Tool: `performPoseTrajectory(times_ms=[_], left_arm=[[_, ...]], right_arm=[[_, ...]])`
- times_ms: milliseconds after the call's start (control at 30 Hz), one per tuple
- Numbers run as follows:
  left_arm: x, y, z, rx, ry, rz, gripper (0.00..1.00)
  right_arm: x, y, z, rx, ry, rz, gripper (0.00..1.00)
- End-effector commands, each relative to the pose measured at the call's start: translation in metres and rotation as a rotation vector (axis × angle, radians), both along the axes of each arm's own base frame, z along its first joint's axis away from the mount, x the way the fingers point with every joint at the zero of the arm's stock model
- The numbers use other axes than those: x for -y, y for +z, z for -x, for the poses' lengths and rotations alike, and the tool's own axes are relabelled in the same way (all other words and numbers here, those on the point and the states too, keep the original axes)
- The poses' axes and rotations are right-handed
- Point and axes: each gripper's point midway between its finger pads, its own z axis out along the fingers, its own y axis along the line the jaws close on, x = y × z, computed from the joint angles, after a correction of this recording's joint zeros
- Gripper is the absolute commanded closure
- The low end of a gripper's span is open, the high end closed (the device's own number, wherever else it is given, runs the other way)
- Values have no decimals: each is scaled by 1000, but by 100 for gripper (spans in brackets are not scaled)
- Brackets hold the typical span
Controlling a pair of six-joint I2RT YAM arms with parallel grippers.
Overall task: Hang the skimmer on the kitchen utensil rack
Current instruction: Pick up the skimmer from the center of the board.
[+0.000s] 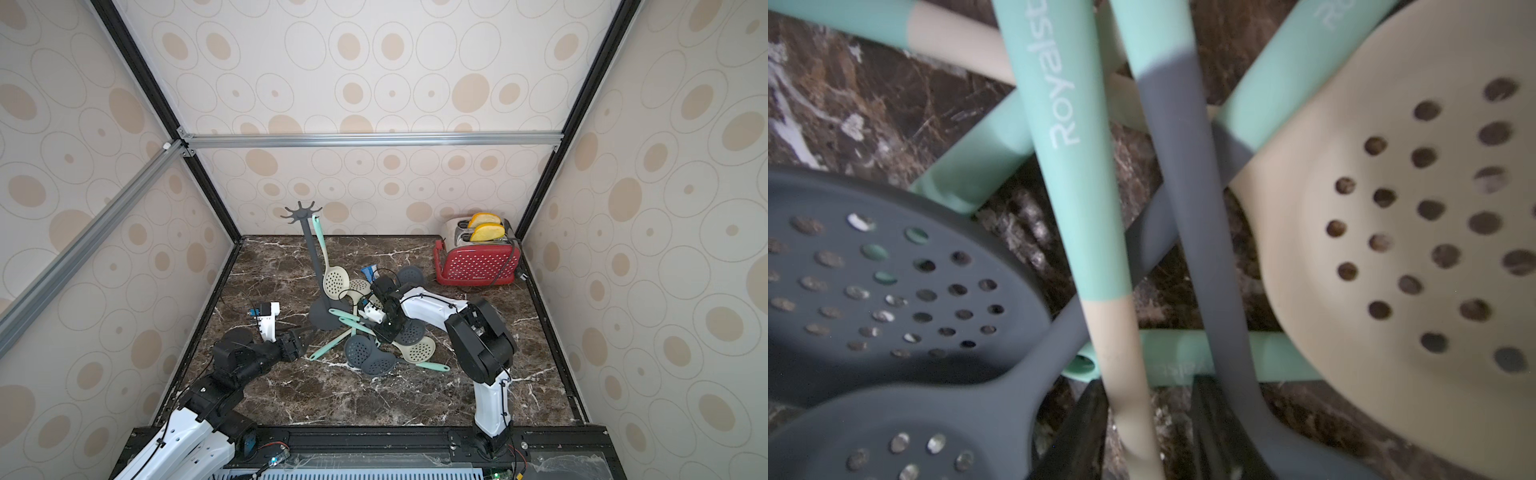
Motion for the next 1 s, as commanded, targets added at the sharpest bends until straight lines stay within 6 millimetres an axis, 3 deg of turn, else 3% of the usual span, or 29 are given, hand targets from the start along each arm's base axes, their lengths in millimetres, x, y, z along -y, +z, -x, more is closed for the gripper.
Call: performPoseTrajectory(times_ms=[0,233,400,533,667,800,967], left_arm=[[-1,-8,-4,-27,5,-61,30],[6,-28,-9,-130,0,-64,26],[9,-44,-12,-238,27,-36,21],[13,-47,-13,-273,23,-20,19],[13,-50,-12,-282,21,-18,19],[13,-50,-12,-281,24,-8,19],[13,-52,-12,-286,28,-8,20]], right_arm=[[-8,-10,-1,-9,29,20,61],[-13,-17,-14,8,24,54,64],[-7,-20,-21,37,-9,97,74],[1,-18,-24,77,-33,123,78],[9,-20,-20,85,-35,143,71],[16,-27,-17,79,-33,175,70],[18,-32,-15,68,-33,183,80]])
